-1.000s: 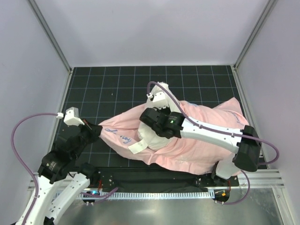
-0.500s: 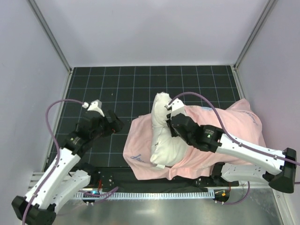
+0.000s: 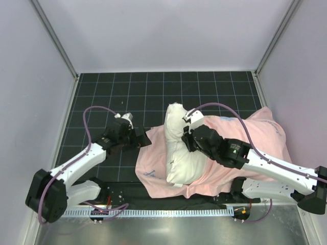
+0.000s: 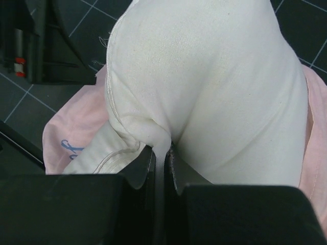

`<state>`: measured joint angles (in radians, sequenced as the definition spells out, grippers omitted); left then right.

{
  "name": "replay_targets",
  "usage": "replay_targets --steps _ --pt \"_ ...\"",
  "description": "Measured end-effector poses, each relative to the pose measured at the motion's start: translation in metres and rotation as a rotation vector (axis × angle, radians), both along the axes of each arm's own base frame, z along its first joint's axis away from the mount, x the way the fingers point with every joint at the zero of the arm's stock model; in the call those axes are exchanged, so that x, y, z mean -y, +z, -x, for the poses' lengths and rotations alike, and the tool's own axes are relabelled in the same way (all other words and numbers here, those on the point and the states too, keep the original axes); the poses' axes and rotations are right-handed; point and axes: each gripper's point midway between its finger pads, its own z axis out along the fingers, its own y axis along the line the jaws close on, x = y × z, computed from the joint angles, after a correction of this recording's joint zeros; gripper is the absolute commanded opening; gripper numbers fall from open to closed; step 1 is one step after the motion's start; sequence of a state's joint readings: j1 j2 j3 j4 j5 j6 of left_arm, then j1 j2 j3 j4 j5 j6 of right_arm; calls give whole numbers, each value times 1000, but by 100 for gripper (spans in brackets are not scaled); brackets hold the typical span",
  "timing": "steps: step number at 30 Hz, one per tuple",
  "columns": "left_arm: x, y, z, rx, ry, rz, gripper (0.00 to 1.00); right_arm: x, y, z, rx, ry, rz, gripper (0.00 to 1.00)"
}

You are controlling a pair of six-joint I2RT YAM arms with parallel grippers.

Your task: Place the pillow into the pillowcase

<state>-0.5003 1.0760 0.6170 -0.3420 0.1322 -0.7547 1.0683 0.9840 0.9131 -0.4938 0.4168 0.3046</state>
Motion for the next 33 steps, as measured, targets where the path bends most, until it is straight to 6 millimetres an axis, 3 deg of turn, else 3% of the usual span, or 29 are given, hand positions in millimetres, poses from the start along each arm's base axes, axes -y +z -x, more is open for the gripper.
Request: replay_targets --steps 10,13,16,17,18,19,21,23,26,28,30,33 --pt "24 -60 -6 -126 -34 -130 90 2 13 7 7 26 -53 4" --pt "41 -59 -23 -97 -32 -107 84 2 15 9 4 32 -60 4" --pt "62 -60 -36 -71 -44 -73 68 2 16 10 1 36 -69 4" --pt "69 -59 -40 -59 -51 -57 50 3 17 11 1 37 -73 4" --pt "77 -60 -43 -55 -58 -46 42 3 18 11 1 38 -78 4" --pt "82 -63 -44 -53 -69 -42 24 4 20 12 3 38 -84 4" --pt "95 -68 -43 -55 -93 -26 3 6 23 13 6 37 -96 4" --pt "100 -70 -38 -62 -115 -20 0 8 24 15 4 34 -100 4" --pt "102 -62 -37 -44 -125 -12 0 9 21 16 -7 30 -96 4" --pt "99 -46 -40 -13 -116 1 0 8 17 16 -21 29 -89 4" --pt "94 -22 -44 34 -106 28 0 5 13 16 -34 32 -77 4" --pt "79 30 -53 133 -67 102 0 2 11 16 -55 39 -51 4"
